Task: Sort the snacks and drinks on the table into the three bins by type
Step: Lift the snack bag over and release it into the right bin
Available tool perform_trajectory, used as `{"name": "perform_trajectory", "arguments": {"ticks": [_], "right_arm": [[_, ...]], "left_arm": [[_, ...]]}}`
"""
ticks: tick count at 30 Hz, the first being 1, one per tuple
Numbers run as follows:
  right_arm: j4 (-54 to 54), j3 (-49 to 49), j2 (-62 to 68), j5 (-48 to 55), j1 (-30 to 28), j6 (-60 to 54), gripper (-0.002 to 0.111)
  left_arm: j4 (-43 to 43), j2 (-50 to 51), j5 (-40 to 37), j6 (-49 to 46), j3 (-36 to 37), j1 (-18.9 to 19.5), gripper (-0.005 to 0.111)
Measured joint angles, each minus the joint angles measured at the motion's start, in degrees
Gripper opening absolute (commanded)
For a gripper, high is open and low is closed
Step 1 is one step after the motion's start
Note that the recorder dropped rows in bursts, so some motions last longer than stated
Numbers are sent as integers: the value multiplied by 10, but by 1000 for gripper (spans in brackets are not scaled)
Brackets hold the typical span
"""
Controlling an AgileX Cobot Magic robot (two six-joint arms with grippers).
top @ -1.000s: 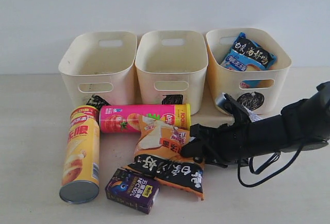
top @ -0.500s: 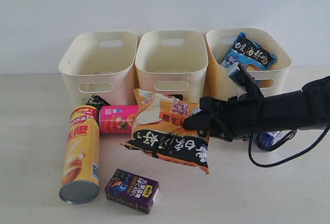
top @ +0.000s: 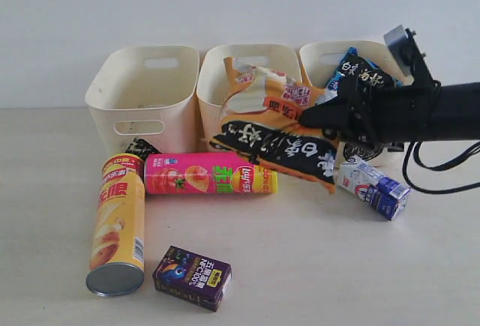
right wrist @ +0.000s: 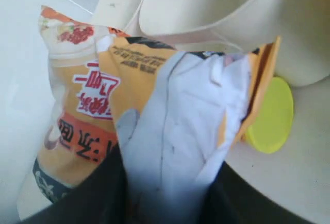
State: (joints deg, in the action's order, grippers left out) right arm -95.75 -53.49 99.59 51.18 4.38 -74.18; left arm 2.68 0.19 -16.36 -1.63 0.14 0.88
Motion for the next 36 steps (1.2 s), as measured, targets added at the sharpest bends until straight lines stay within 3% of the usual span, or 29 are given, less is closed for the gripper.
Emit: {"name": "perform_trajectory", "arguments": {"ticks": [9,18,26,36], "right_arm": [[87,-127,-4,-51,-10,90,0],[250,-277,-4,-187,-10,234,0],[279,-290,11,-339,-10,232,0],[283,-357,135,-404,-10,200,0]], "left_arm": [[0,0,0,0,0,0,4],[0,0,0,0,0,0,4],[0,0,0,0,0,0,4],[0,0,0,0,0,0,4]]}}
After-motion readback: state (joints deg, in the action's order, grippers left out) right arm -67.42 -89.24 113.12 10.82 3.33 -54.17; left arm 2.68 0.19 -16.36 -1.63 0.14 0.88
